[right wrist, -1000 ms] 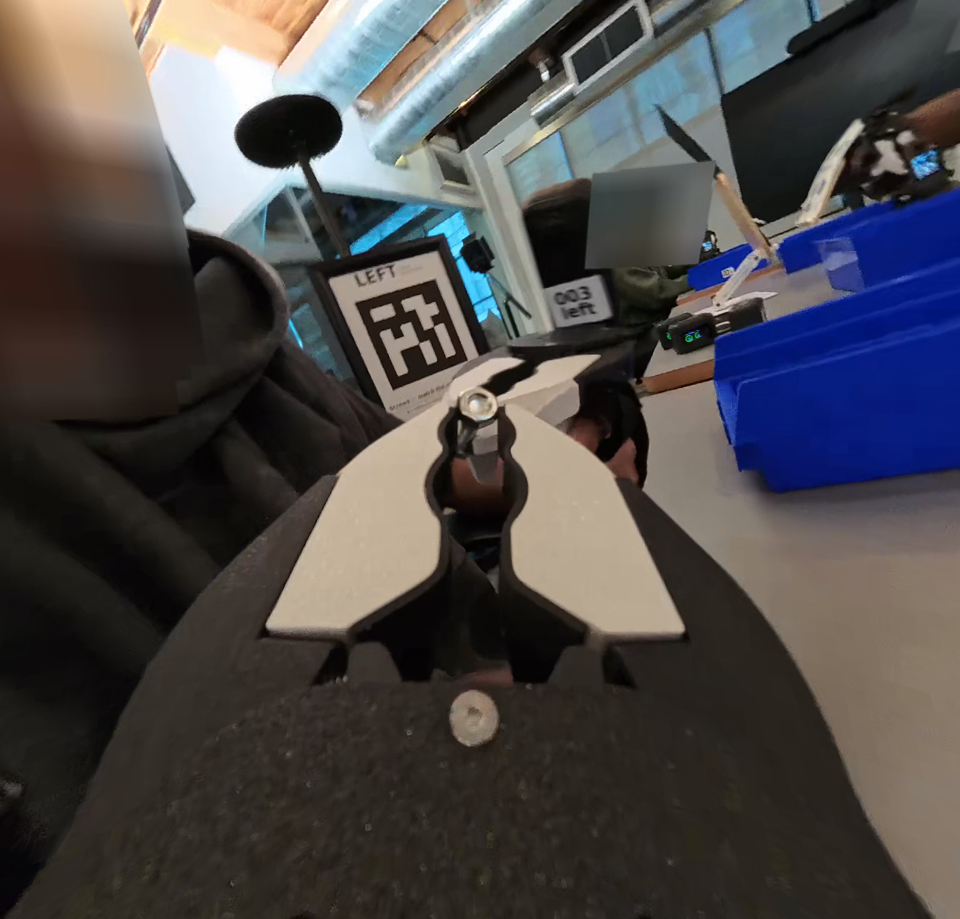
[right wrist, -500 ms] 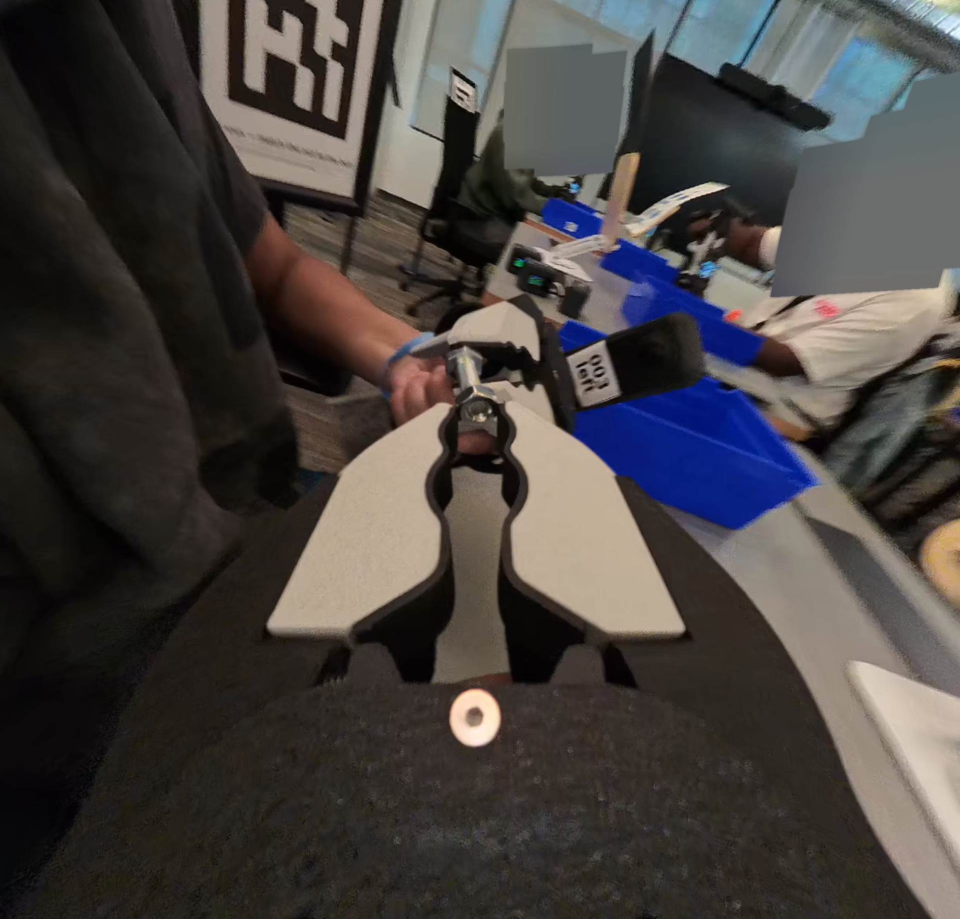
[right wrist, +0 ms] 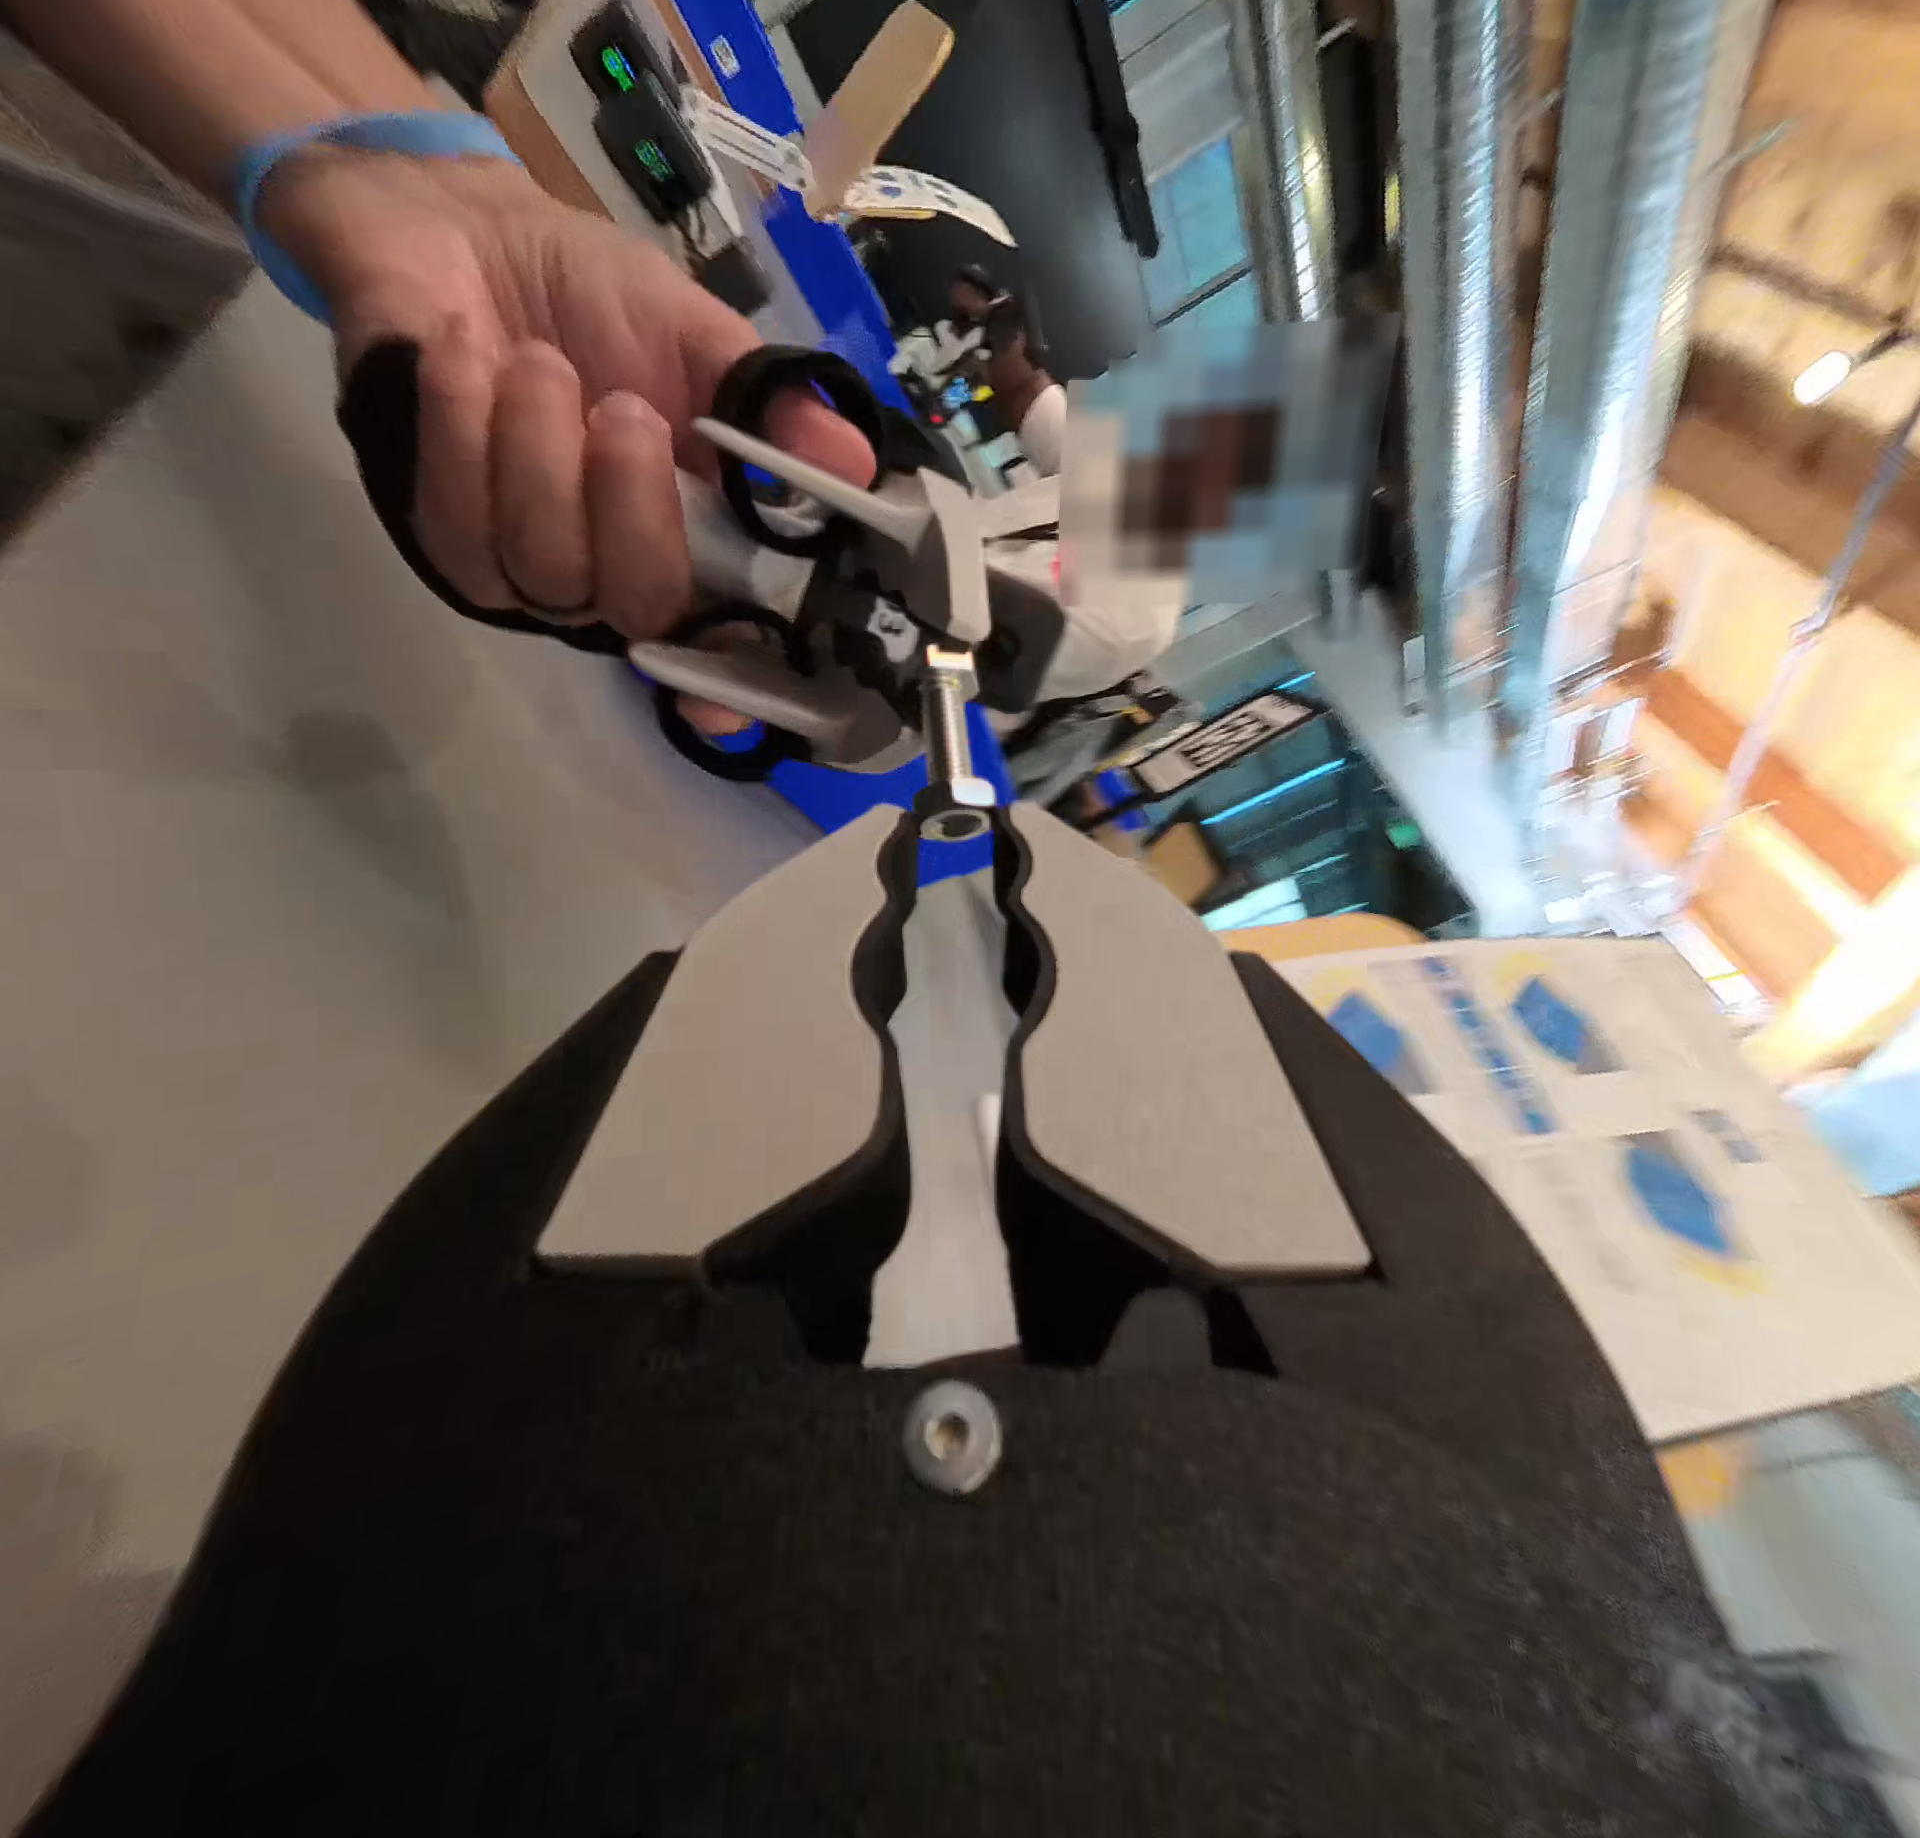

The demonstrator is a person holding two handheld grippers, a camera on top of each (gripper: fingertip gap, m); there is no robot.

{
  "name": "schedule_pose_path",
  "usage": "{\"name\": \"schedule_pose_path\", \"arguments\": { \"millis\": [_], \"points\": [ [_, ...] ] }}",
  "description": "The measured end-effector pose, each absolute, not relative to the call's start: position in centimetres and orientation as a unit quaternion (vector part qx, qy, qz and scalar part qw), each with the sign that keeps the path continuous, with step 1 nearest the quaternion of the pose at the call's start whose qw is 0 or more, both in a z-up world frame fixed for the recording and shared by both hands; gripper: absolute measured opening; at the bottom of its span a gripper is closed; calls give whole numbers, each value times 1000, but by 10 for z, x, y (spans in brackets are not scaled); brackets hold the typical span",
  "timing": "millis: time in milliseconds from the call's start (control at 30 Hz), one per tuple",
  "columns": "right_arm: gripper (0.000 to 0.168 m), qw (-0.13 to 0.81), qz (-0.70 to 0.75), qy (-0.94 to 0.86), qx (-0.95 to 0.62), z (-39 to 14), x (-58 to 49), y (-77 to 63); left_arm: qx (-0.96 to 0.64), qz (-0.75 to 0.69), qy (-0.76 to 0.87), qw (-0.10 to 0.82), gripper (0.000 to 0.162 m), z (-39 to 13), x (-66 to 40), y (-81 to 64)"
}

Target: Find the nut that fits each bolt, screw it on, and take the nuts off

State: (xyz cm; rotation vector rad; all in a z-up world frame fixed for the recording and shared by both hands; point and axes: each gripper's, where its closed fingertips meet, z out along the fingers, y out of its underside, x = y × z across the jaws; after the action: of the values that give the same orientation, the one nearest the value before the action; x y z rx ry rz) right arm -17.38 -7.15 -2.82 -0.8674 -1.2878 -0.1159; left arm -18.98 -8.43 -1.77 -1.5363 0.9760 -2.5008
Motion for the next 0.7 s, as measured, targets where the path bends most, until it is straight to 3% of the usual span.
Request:
{"name": "schedule_pose_path", "arguments": {
  "millis": [67,133,233,300,333,500,700],
  "points": [
    [14,693,20,-575,-434,-34,-176,-70,-508,-798,321,45,14,-21,-189,-79],
    [14,674,69,-568,-467,-39,-178,-69,-522,-783,330,73,27,-25,-188,-73],
    [14,654,119,-548,-508,-46,-180,-62,-534,-758,363,95,34,-32,-187,-74],
    [14,637,151,-533,-536,-52,-178,-57,-561,-715,396,133,52,-44,-183,-70],
    [14,629,171,-524,-549,-55,-178,-54,-572,-690,410,169,53,-49,-182,-66],
    [14,573,252,-495,-603,-69,-176,-49,-586,-508,522,354,46,-70,-185,-49],
    [14,532,297,-493,-622,-78,-182,-53,-553,-443,571,414,28,-71,-186,-54]
  ]
}}
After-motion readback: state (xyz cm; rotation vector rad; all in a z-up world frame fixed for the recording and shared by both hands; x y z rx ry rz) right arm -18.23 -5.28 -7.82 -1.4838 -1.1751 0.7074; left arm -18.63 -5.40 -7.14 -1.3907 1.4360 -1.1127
